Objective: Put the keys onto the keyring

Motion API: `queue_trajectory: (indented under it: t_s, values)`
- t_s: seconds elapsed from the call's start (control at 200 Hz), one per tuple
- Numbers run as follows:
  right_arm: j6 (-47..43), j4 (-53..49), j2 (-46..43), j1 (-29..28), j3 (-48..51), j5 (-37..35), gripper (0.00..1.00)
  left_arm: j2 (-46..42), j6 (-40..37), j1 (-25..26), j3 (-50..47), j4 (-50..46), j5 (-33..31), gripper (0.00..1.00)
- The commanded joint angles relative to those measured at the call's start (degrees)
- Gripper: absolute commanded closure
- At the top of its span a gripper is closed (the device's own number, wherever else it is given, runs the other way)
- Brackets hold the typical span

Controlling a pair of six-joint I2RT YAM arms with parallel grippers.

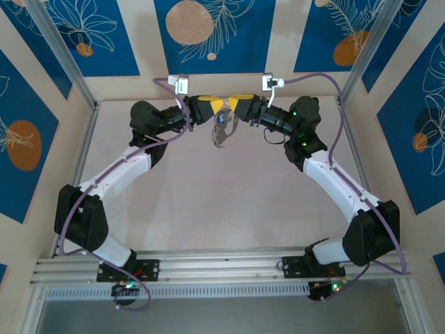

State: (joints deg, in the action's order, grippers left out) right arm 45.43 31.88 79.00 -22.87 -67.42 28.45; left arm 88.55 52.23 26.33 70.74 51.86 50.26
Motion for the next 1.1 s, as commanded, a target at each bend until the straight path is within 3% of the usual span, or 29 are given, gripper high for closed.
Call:
queue_trajectory:
  t_s: [0.0,0.095,0.6,0.86,1.095]
  values:
    - [-0.15,1.62,0.12,-1.05,-1.26,0.55,0.60,-1.19,0.29,0.66,0.03,2.51,-0.73,1.00]
    - [-0.26,1.38,-1.10,-0.58,-0.22,-0.67,0.55,-1.28,0.05,0.66,0.02,2.37,-0.90,1.00]
    - [0.19,1.61,-2.62,-0.54,1.48,0.25,0.55,-1.34,0.11,0.64,0.28,2.36,-1.00,1.00]
    - [0.18,1.77,-2.02,-1.39,1.86,0.15,0.61,-1.63,0.06,0.65,0.21,2.20,-1.18,1.00]
    - [0.17,1.74,-1.75,-1.82,1.86,0.13,0.75,-1.81,0.07,0.77,0.03,2.20,-1.30,1.00]
